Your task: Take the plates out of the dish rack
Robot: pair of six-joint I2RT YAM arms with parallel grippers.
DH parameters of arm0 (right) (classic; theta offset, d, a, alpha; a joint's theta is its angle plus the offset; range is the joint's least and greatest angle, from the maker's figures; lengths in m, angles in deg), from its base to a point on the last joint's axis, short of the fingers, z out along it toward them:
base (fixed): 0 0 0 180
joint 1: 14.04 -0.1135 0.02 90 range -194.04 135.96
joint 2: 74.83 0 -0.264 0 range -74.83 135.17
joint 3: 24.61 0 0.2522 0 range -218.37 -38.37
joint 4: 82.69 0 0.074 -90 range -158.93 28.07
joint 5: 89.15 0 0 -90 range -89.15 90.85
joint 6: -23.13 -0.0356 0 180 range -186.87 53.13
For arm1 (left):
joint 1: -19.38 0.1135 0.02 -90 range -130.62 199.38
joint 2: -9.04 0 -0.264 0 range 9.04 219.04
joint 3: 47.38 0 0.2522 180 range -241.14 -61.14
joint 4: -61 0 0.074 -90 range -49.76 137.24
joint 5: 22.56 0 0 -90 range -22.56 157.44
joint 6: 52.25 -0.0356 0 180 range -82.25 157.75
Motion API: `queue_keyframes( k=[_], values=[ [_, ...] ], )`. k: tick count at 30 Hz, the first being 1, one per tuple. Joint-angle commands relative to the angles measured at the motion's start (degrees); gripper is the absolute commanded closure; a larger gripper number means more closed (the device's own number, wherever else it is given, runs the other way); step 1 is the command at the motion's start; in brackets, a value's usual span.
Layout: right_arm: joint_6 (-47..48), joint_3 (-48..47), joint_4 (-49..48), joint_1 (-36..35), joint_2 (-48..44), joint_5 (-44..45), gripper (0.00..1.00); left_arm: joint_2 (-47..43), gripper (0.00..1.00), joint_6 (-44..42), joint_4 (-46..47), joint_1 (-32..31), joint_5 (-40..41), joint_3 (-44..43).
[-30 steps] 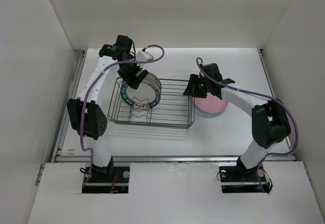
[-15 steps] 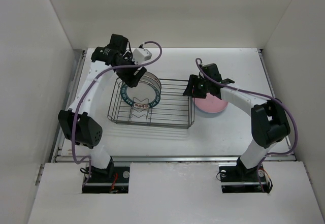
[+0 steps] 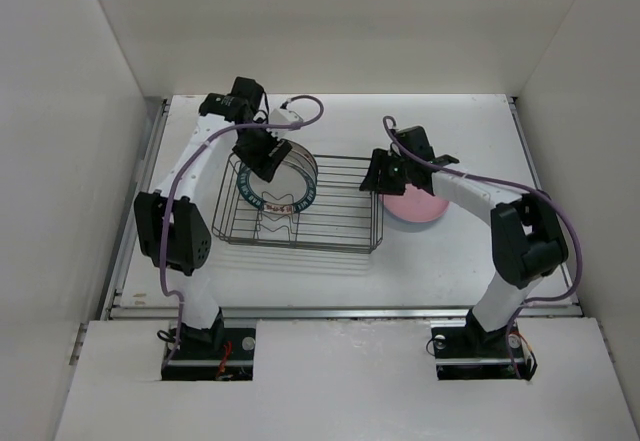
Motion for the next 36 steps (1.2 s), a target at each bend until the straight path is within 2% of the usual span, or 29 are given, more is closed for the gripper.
queue_keyframes(
  k=[1, 2, 5, 6, 7, 10, 11, 14, 20, 26, 29, 32, 36],
  values=[
    [0.3, -2.1, -1.6, -0.9, 1.5, -1.4, 0.43, 0.9, 0.43, 0.5, 0.9, -0.2, 0.0, -1.8],
    [0.3, -2.1, -1.6, -0.9, 2.1, -2.2, 0.44, 0.9, 0.56, 0.5, 0.1, -0.2, -0.8, -1.8],
    [0.3, -2.1, -2.1, -1.4, 2.7, -2.9, 0.53, 2.1, 0.82, 0.5, -1.1, -0.2, -1.6, -1.8],
    [0.3, -2.1, -2.7, -1.4, 2.7, -2.9, 0.56, 2.1, 1.0, 0.5, -1.9, -0.2, -1.6, -1.8],
    [-0.3, -2.7, -2.7, -1.4, 2.7, -3.5, 0.63, 2.1, 1.0, 1.0, -1.9, -0.2, -1.6, -1.8],
    [-2.7, -2.7, -4.8, -1.4, 2.7, -4.6, 0.77, 1.4, 1.0, 1.0, -2.4, -0.2, -1.1, -1.8],
    [-3.5, -2.7, -4.8, -2.0, 2.7, -4.6, 0.89, 0.3, 1.0, 1.0, -2.9, -0.2, -1.1, -2.5],
    [-6.4, -3.2, -6.2, -2.0, 3.2, -2.7, 1.0, -2.4, 1.0, 1.7, -3.5, 0.3, -1.7, -4.5],
    [-8.5, -5.3, -8.1, -2.5, 3.2, 5.5, 1.0, -8.3, 1.0, 5.9, -1.0, 0.8, -2.2, -7.0],
    [-11.2, -6.5, -10.9, -7.6, 1.6, 15.1, 1.0, -12.4, 1.0, 12.5, 1.6, 1.4, -2.2, -7.6],
    [-14.5, -6.5, -11.4, -8.6, 1.6, 21.3, 1.0, -13.8, 1.0, 15.2, 2.3, 3.8, -2.2, -9.3],
    [-17.8, -7.1, -11.4, -8.6, 3.6, 26.2, 1.0, -13.8, 1.0, 15.8, -1.2, 5.1, -8.2, -12.6],
    [-23.8, -9.7, -11.4, -8.6, 6.4, 31.2, 1.0, -13.8, 1.0, 9.3, -11.9, 5.7, -19.3, -13.8]
  ],
)
